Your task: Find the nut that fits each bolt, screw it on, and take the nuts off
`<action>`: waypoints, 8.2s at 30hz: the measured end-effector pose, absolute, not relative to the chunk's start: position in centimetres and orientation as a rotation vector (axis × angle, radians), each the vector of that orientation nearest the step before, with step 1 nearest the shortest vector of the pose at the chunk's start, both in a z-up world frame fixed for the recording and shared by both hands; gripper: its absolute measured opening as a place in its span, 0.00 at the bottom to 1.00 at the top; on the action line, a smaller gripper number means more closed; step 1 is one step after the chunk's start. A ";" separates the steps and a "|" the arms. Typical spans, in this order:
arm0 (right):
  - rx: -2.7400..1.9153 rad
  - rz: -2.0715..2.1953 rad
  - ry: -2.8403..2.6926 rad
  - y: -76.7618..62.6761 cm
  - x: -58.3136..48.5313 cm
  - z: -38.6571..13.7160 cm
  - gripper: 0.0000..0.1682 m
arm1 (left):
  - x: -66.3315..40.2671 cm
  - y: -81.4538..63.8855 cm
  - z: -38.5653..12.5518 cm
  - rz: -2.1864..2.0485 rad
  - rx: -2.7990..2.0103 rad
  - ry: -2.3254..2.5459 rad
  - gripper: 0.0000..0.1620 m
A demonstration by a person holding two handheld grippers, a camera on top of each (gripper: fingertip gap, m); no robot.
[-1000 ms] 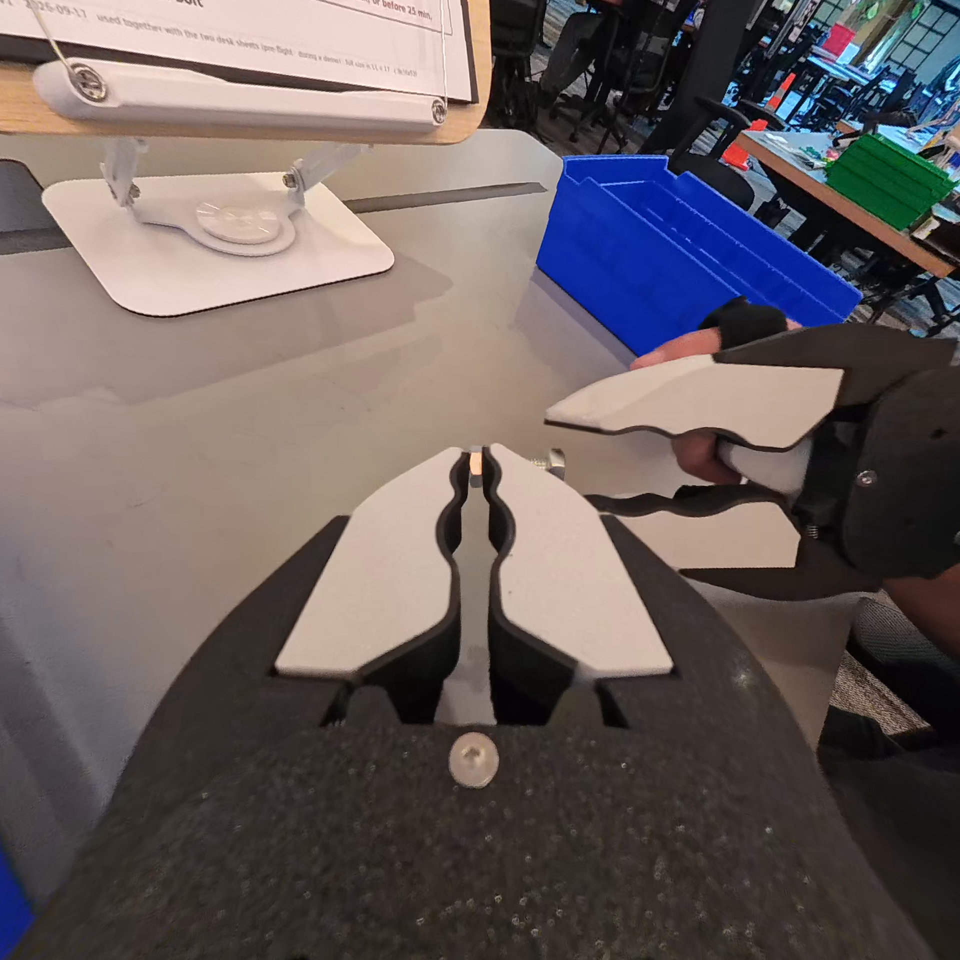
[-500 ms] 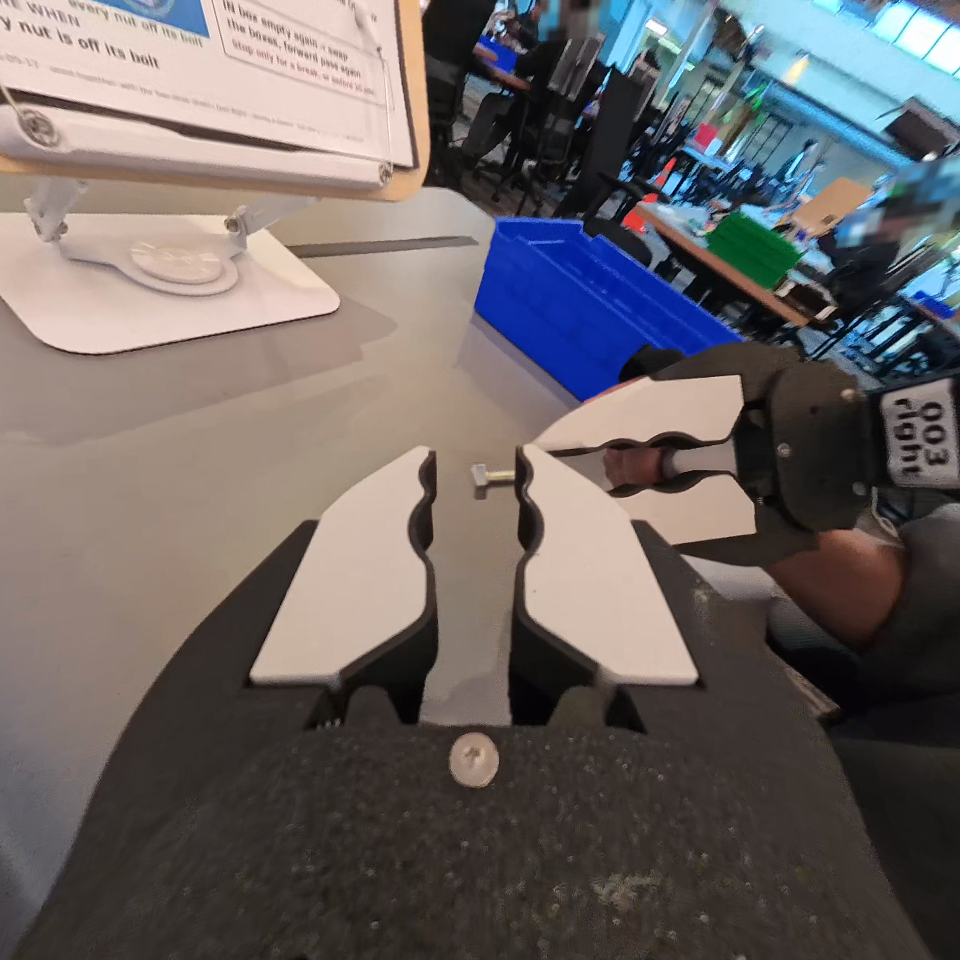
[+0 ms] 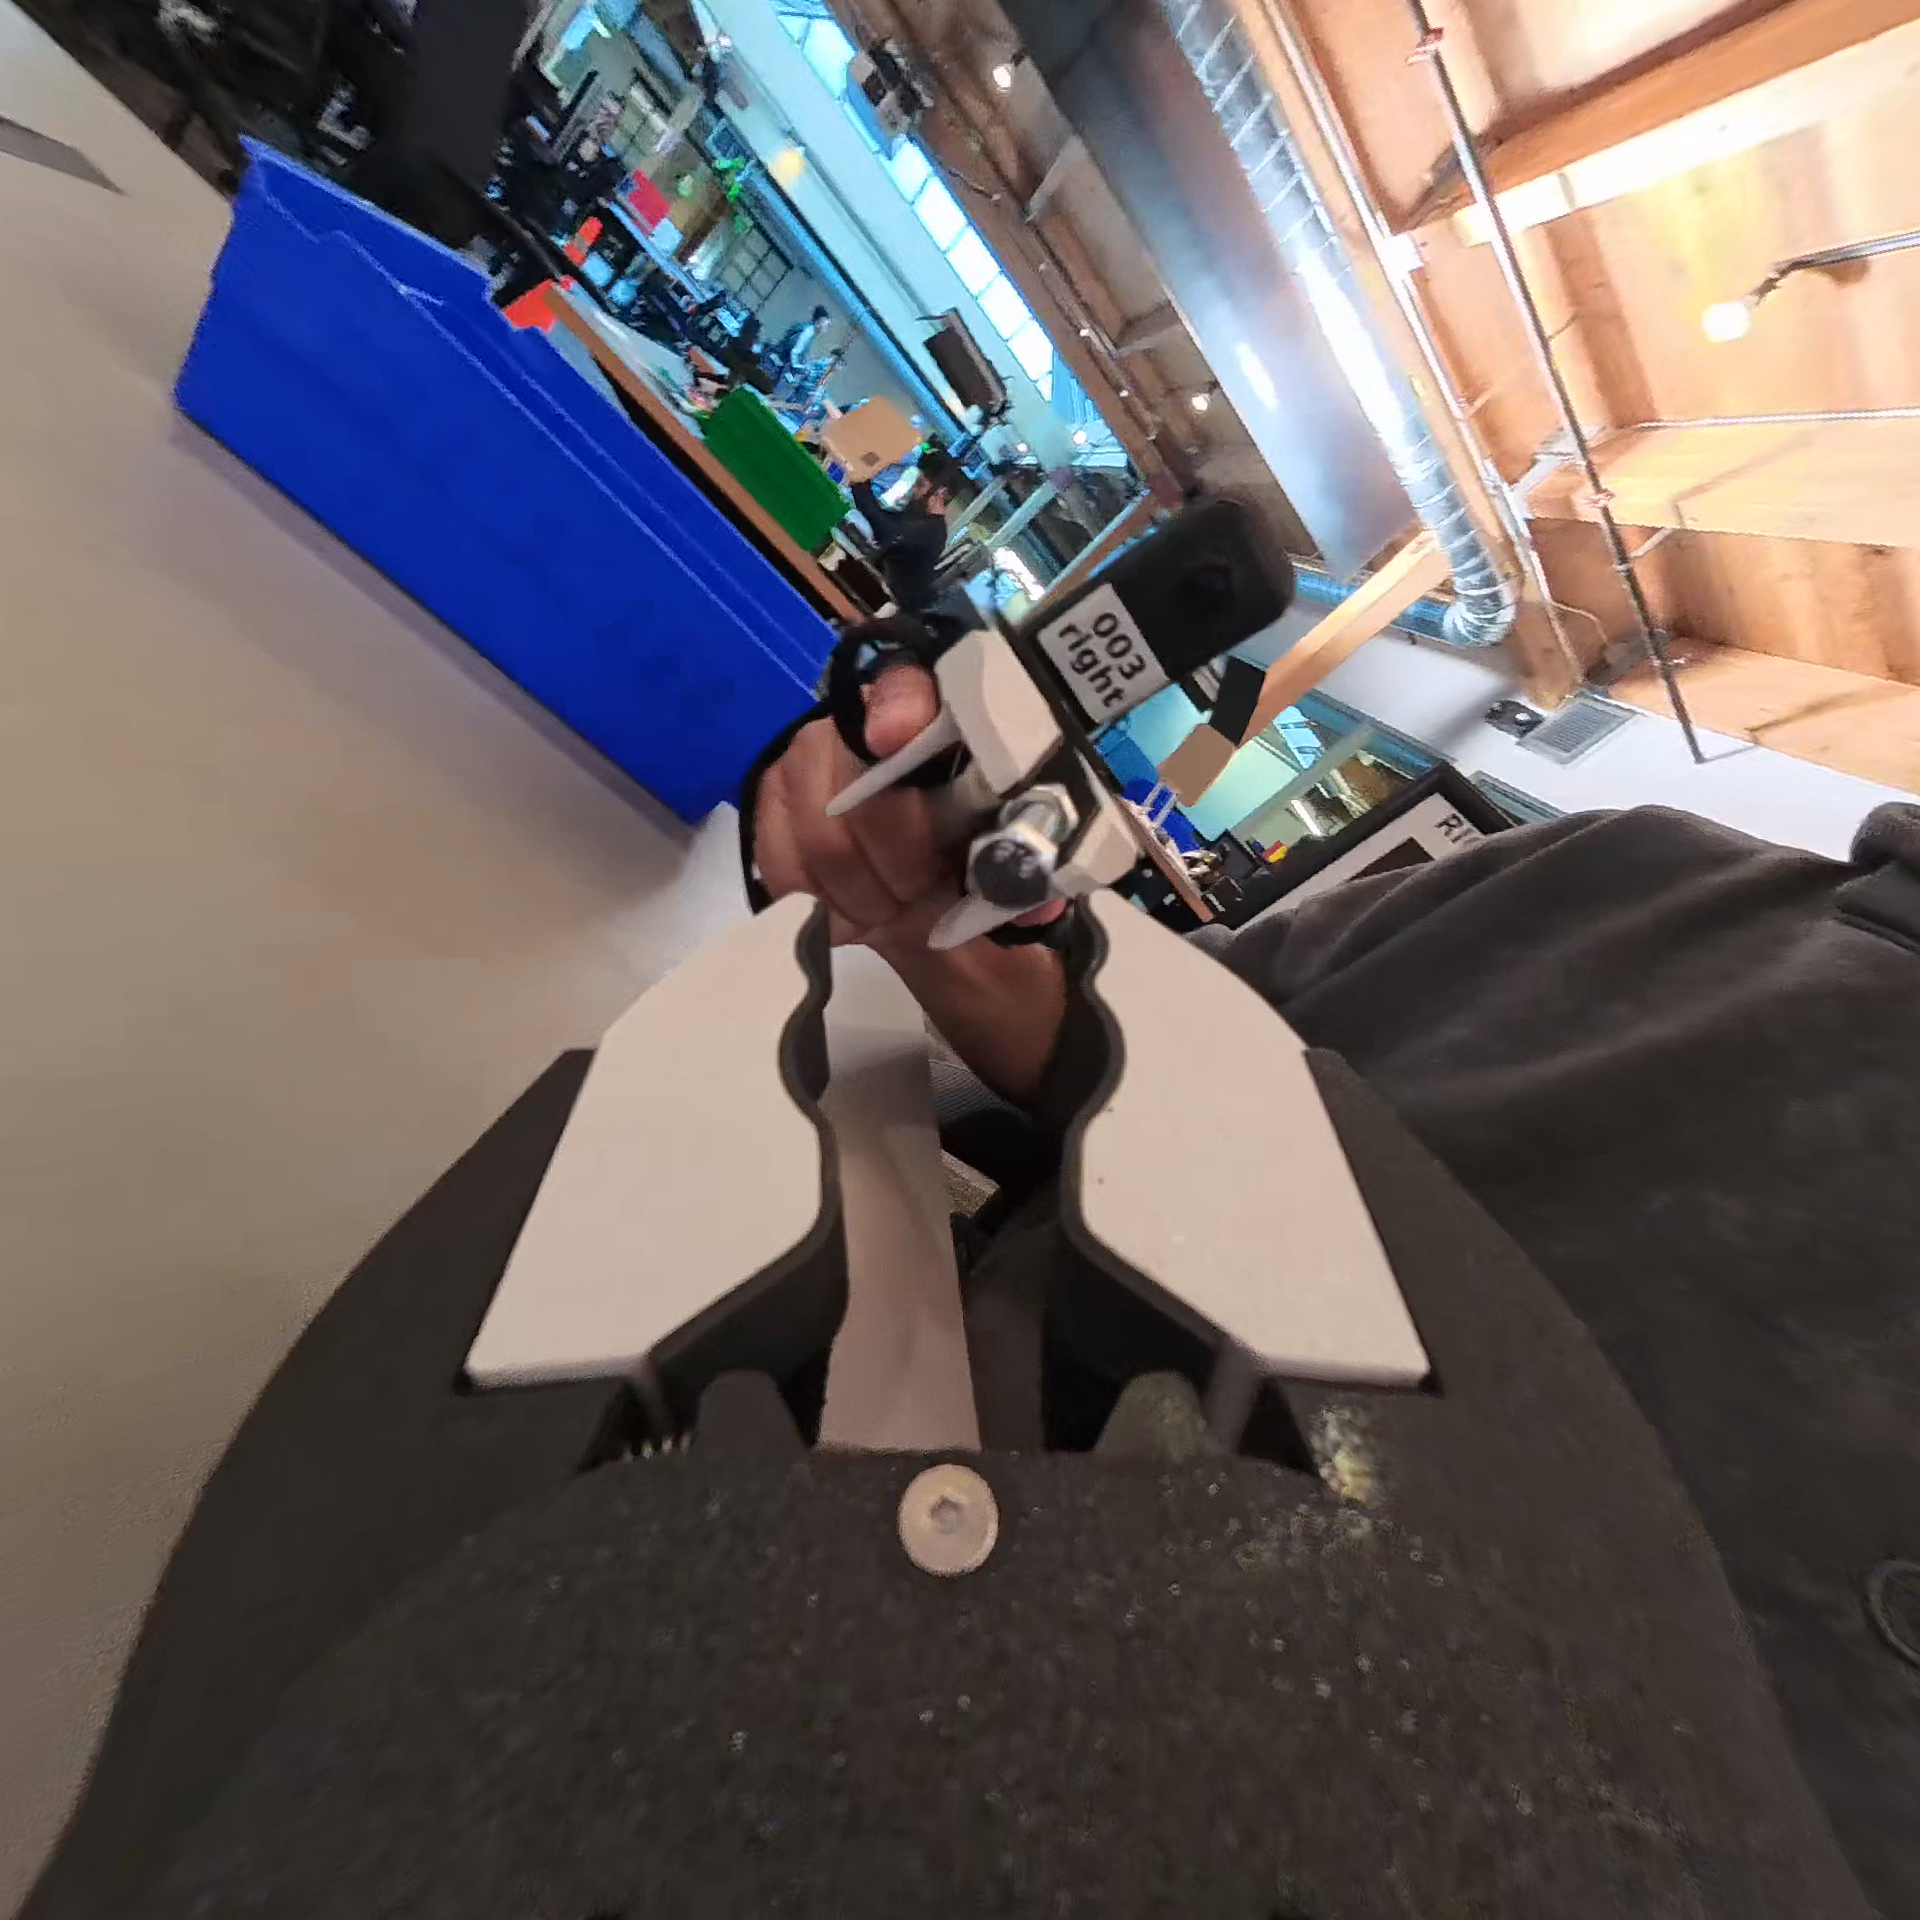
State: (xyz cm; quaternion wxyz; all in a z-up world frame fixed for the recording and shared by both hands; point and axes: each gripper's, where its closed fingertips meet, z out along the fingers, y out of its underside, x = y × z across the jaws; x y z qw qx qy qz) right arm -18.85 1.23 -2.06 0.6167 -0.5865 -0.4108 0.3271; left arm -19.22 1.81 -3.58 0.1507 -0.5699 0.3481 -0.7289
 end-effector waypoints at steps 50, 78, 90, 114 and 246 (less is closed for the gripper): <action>-1.001 0.169 -1.554 -3.5 -21.2 -3.9 0.09 | -21.5 -3.7 -3.8 -2.200 -1.444 1.437 0.09; -1.822 1.688 -0.540 -0.8 -20.7 -5.7 0.09 | -20.1 -0.7 -4.1 -1.335 -1.436 1.507 0.09; -1.740 1.912 -0.410 0.1 -20.0 -4.6 0.14 | -20.3 0.4 -4.0 -1.550 -1.432 1.363 0.09; -1.109 -0.068 -1.456 1.0 -18.9 -3.7 0.13 | -19.5 0.4 -2.7 -2.054 -1.393 1.064 0.08; -1.033 -0.326 -1.543 0.7 -19.7 -4.7 0.21 | -20.4 -0.7 -4.4 -1.757 -1.500 1.369 0.09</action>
